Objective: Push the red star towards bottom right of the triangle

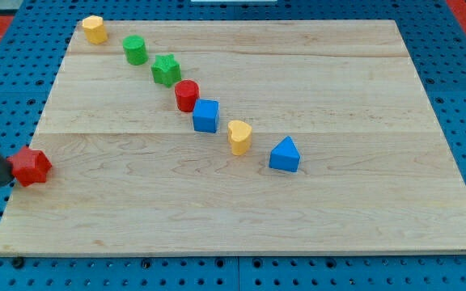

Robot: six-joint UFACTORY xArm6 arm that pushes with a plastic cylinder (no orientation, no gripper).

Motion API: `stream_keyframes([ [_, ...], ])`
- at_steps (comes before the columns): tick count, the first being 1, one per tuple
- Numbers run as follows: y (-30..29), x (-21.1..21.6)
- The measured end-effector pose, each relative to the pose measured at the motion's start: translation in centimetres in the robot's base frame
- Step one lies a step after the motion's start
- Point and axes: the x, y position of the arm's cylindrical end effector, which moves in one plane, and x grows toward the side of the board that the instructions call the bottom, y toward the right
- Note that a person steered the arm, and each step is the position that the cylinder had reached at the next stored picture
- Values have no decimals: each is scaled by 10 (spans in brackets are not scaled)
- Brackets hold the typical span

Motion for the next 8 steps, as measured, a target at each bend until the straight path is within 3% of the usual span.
stream_keyframes([
  [2, 94, -27],
  [3, 74, -73],
  [5, 160, -34],
  [7, 107, 12],
  [8, 149, 20],
])
